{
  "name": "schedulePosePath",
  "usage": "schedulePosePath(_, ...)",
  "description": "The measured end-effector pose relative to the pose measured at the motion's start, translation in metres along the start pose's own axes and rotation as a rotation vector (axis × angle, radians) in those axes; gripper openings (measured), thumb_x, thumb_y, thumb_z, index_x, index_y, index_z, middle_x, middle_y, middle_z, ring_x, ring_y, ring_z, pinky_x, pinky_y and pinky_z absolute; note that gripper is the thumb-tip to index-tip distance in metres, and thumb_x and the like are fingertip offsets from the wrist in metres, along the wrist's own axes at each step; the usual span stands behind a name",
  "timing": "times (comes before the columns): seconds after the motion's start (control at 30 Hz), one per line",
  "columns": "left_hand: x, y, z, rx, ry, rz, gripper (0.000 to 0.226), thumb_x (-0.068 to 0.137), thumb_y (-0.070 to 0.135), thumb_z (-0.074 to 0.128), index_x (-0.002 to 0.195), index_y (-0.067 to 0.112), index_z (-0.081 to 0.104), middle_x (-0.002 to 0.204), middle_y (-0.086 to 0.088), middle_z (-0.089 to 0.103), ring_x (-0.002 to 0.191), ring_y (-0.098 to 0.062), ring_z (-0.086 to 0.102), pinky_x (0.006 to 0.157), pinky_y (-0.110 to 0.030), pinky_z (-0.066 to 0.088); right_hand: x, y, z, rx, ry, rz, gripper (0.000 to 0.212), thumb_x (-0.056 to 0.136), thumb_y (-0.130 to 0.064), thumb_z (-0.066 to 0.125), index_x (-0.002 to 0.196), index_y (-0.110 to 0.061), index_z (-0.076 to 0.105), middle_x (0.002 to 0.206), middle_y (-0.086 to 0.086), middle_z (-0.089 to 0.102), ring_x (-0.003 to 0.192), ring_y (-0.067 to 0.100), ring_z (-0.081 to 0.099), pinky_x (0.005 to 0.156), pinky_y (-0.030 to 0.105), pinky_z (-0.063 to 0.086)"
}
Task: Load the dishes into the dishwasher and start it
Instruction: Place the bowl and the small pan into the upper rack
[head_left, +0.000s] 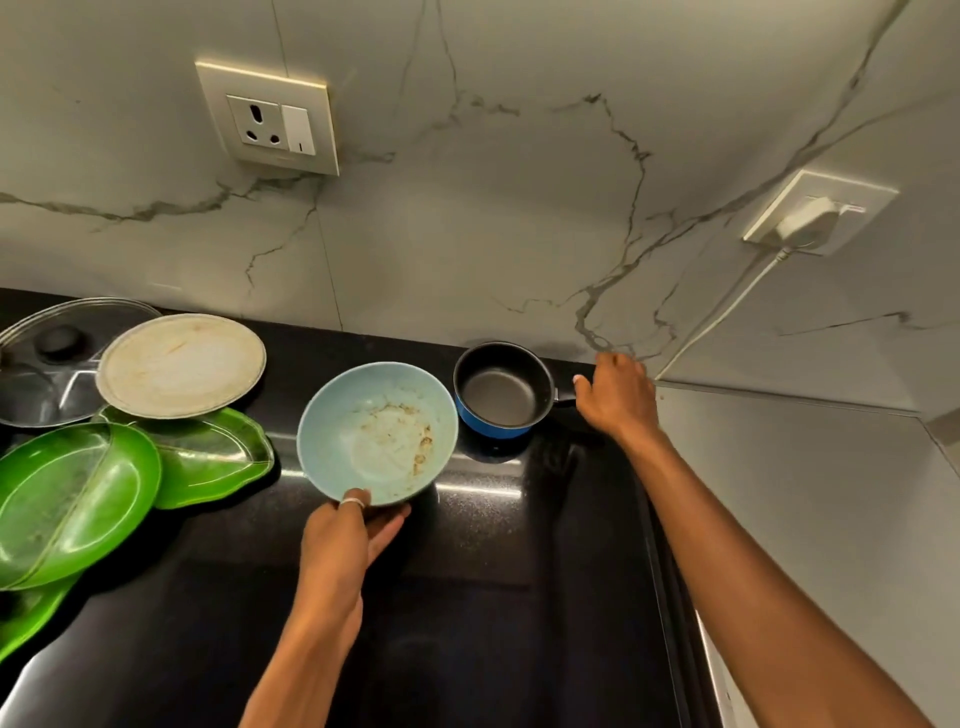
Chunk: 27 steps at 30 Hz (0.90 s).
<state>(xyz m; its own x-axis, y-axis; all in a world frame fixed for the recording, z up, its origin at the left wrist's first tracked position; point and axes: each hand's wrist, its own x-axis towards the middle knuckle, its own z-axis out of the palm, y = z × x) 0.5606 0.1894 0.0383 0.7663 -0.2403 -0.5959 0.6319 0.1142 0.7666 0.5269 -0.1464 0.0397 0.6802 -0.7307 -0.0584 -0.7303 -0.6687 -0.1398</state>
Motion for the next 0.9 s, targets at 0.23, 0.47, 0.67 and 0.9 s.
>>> schedulePosePath(0.23, -0.013, 0.005, 0.008, 0.026, 0.005, -0.003, 0.027, 0.105, 0.012, 0.045, 0.129, 0.022, 0.050, 0.116, -0.012, 0.069, 0.098, -0.025, 0.074, 0.084, -0.037, 0.058, 0.028, 0.001, 0.011, -0.326, -0.347, -0.120, 0.048, 0.089, -0.030, 0.060, 0.133, -0.014, 0.051, 0.145, 0.014, 0.049, 0.148, 0.038, 0.021, 0.120, 0.063, 0.012)
schedulePosePath(0.47, -0.013, 0.006, 0.003, 0.035, -0.002, 0.015, 0.025, 0.105, 0.016, 0.046, 0.129, 0.022, 0.052, 0.119, -0.010, 0.068, 0.098, -0.024, 0.074, 0.081, -0.035, 0.059, 0.003, 0.001, 0.011, -0.171, -0.402, -0.110, 0.030, 0.088, -0.033, 0.070, 0.109, -0.012, 0.064, 0.106, 0.008, 0.069, 0.096, 0.025, 0.068, 0.088, 0.044, 0.056)
schedulePosePath(0.67, -0.014, 0.010, 0.002, -0.016, -0.007, 0.055, 0.026, 0.104, 0.012, 0.044, 0.125, 0.025, 0.052, 0.121, -0.010, 0.067, 0.106, -0.026, 0.071, 0.089, -0.040, 0.057, -0.091, -0.014, 0.021, 0.569, -0.496, 0.240, 0.025, 0.089, -0.030, 0.073, 0.095, -0.009, 0.062, 0.074, 0.005, 0.074, 0.052, 0.016, 0.069, 0.048, 0.027, 0.052)
schedulePosePath(0.9, -0.020, 0.013, 0.002, -0.051, -0.020, 0.094, 0.029, 0.102, 0.011, 0.045, 0.125, 0.028, 0.051, 0.120, -0.003, 0.065, 0.111, -0.022, 0.066, 0.098, -0.044, 0.053, -0.181, -0.029, -0.040, 1.042, -0.208, 0.254, 0.033, 0.095, -0.043, 0.065, 0.089, -0.011, 0.067, 0.062, 0.003, 0.064, 0.048, 0.011, 0.053, 0.046, 0.024, 0.043)
